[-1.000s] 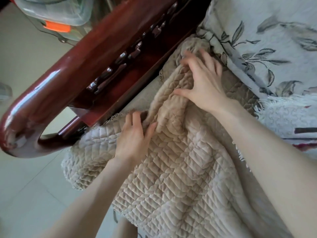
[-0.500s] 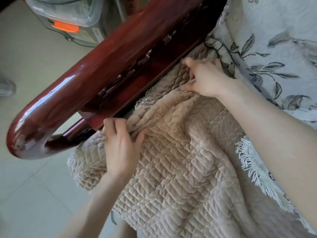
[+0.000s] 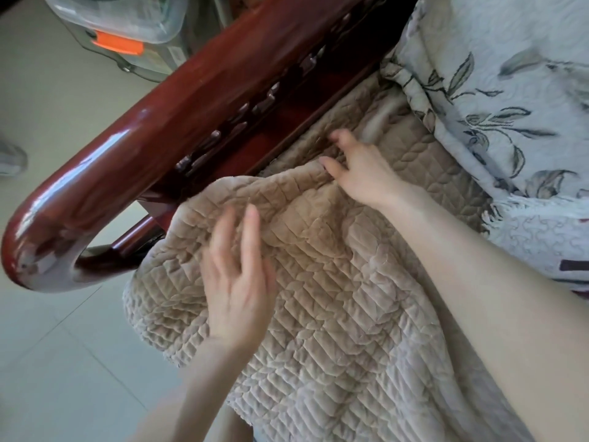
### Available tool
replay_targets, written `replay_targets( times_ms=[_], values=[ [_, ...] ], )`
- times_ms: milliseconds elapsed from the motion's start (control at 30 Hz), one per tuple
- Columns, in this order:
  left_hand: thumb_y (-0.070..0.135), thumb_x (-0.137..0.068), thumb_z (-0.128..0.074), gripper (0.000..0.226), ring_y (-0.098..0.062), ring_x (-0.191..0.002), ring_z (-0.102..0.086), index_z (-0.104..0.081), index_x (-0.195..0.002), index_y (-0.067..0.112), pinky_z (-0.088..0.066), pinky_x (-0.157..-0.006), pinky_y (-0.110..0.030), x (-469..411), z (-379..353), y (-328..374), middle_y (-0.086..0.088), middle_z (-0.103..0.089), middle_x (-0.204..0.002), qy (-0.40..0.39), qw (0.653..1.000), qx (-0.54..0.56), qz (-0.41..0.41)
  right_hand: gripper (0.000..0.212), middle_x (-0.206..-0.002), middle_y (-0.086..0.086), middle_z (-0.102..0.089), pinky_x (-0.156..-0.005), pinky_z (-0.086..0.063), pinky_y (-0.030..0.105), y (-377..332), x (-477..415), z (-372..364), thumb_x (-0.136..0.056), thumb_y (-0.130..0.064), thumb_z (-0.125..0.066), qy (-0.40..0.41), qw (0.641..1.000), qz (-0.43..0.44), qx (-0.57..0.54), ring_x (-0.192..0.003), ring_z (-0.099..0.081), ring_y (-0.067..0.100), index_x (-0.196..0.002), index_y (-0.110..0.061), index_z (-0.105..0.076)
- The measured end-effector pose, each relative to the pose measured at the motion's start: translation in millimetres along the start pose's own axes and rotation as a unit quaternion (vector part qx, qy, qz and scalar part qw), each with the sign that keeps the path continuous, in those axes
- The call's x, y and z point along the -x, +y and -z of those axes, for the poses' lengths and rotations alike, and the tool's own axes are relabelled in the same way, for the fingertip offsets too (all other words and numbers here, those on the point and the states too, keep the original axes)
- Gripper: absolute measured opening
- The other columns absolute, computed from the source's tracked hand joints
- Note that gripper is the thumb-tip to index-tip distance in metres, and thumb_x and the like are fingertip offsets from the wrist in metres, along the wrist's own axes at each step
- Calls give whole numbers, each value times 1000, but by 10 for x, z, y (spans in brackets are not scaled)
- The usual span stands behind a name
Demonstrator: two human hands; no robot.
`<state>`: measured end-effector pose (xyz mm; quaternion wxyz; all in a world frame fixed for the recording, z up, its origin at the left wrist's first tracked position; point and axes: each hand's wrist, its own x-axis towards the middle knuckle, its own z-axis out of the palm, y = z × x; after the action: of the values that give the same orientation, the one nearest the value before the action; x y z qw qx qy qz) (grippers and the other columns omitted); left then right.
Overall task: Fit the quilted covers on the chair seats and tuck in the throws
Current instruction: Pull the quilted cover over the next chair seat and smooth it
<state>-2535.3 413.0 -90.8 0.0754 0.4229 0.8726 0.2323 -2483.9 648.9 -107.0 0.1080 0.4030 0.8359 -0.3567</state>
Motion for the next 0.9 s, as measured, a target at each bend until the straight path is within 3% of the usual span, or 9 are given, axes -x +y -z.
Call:
replay_targets(
  times_ms=[100, 167, 267, 333, 500, 600, 733, 800, 900],
  values=[
    [22, -90, -60, 61, -32, -132, -36, -38, -145, 6, -34, -101, -47, -13, -83, 109, -13, -35, -149, -92, 993, -38, -65, 46, -152, 2, -40, -116, -10, 37, 66, 92, -9, -104, -38, -35, 15, 995, 24, 98, -146, -20, 22, -144, -18, -43],
    [31, -98, -46, 56, -28, -141, -28, -34, -148, 9, -27, -111, -46, -139, -155, 183, -11, -33, -154, -157, 985, -40, -52, 48, -158, -6, -27, -116, 4, 43, 155, 155, 73, -104, -42, -28, 48, 985, 33, 165, -149, -5, 18, -146, -23, -41],
    [44, -104, -22, 56, -21, -149, 1, -12, -155, 23, -2, -116, -45, -354, -226, 283, -3, -6, -163, -230, 973, -17, 2, 50, -160, -9, -19, -116, 7, 39, 284, 195, 195, -105, -43, -21, 12, 978, 36, 205, -149, -3, 13, -150, -26, -33],
    [50, -102, -13, 58, -14, -147, 17, 7, -153, 31, 4, -116, -48, -398, -292, 280, 6, 15, -161, -289, 956, -10, 52, 52, -161, -10, -14, -116, 9, 41, 313, 130, 209, -104, -44, -16, -42, 973, 29, 223, -149, 1, 10, -153, -27, -24],
    [60, -97, -7, 60, -16, -149, 3, 16, -150, 41, -1, -116, -55, -458, -368, 142, 18, 25, -156, -361, 924, 13, 128, 56, -163, -9, -3, -116, 11, 50, 265, -213, 126, -103, -46, -11, -96, 969, 6, 229, -148, 11, 10, -155, -26, -10],
    [61, -97, -7, 61, -15, -148, -7, 9, -152, 39, -8, -115, -57, -507, -366, 100, 19, 20, -158, -358, 924, 17, 132, 56, -163, -10, -3, -117, 10, 51, 261, -318, 91, -103, -47, -11, -92, 973, -2, 212, -148, 10, 9, -155, -26, -12],
    [50, -102, -17, 60, -19, -147, -15, -22, -153, 19, -28, -110, -48, -454, -328, 146, -1, -12, -162, -240, 970, -21, 44, 58, -162, -9, -10, -117, 8, 49, 343, -229, 127, -102, -50, -12, -61, 968, 41, 241, -149, 4, 11, -154, -26, -18],
    [42, -103, -29, 55, -24, -147, -19, -34, -148, 11, -28, -110, -46, -471, -372, 168, -9, -24, -159, -199, 980, -28, -6, 60, -162, -10, -6, -116, 10, 48, 376, -245, 177, -101, -53, -10, -74, 962, 43, 257, -148, 6, 9, -155, -26, -13],
    [37, -103, -32, 53, -28, -146, -19, -38, -145, 6, -13, -115, -44, -620, -459, 236, -16, -29, -155, -175, 981, -59, -52, 60, -162, -12, -6, -116, 10, 48, 371, -378, 242, -101, -53, -9, -90, 958, 31, 270, -148, 8, 9, -155, -26, -12]
  ],
)
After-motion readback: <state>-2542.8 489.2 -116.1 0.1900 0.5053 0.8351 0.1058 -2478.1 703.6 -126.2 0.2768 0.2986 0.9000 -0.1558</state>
